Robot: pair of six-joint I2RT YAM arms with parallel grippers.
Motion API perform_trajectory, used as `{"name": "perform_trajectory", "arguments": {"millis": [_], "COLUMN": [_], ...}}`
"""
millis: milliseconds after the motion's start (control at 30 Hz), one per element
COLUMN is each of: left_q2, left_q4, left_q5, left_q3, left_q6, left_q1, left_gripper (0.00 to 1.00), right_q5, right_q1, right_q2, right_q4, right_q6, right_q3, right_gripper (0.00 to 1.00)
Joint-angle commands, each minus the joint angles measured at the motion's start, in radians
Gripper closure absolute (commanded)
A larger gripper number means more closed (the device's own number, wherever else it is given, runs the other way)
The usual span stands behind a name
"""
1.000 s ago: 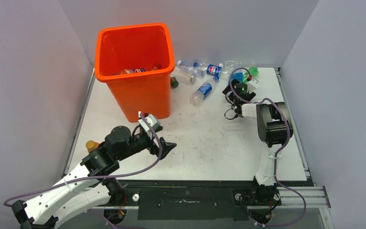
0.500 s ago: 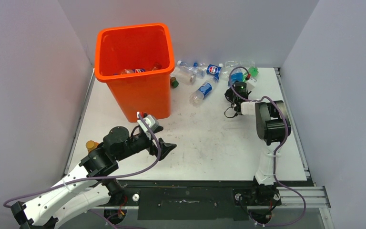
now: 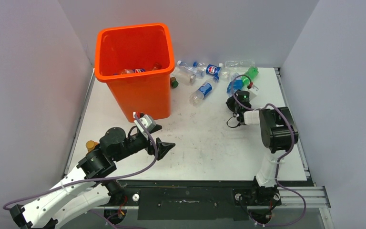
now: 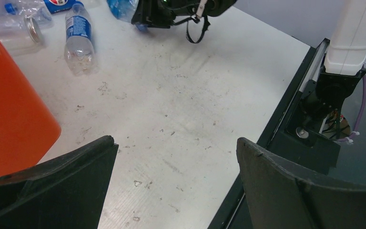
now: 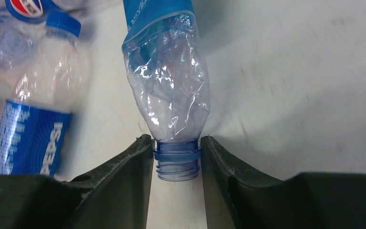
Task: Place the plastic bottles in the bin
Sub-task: Pick up the plastic bottle at the center of the board.
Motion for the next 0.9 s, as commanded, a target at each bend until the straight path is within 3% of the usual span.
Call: {"name": "perform_trajectory", "arguments": {"millis": [0, 100, 200, 300, 400, 567, 733, 867], "left_q2": [-0.045, -0.085, -0.130, -0.168, -0.196, -0.179, -0.117, -0.090], "left_q4": [0.082, 0.131, 0.191, 0.276, 0.353, 0.379, 0.200, 0.124], "left_q5": [-0.004, -0.021, -0.041, -0.030, 0.022, 0.180, 0.064, -0.002], "left_q3": [-0.006, -0.032, -0.064, -0.106, -0.151, -0.143, -0.014, 0.034], "left_q6": [-0.014, -0.038, -0.071, -0.095, -0.075, 0.051, 0.284, 0.504], "left_q1": [0.009, 0.012, 0.016, 0.020, 0.020, 0.007, -0.049, -0.117], "left_gripper": [0.04, 0.04, 0.04, 0.04, 0.04, 0.04, 0.04, 0.04], "right_q5": [-0.045, -0.007, -0.004, -0.087, -0.273, -0.562, -0.815, -0.926], "right_q1": [0.043, 0.121, 0.199, 0.227, 0.234, 0.241, 0.244, 0.245], "right_q2": [-0.238, -0.478, -0.693, -0.889, -1.033, -1.148, -1.196, -1.200], "right_q4": [0.067, 0.062, -0.044, -0.194, -0.356, -0.675, -0.893, -1.022], "right_q6": [0.125, 0.161, 0.145, 0.145, 0.141, 0.046, -0.061, -0.107], "right_q3": [-0.173, -0.311, -0.394, -0.448, -0.454, -0.388, -0.283, -0.201], "right_gripper": [0.95, 0.95, 0.95, 0.95, 0.95, 0.95, 0.95, 0.95]}}
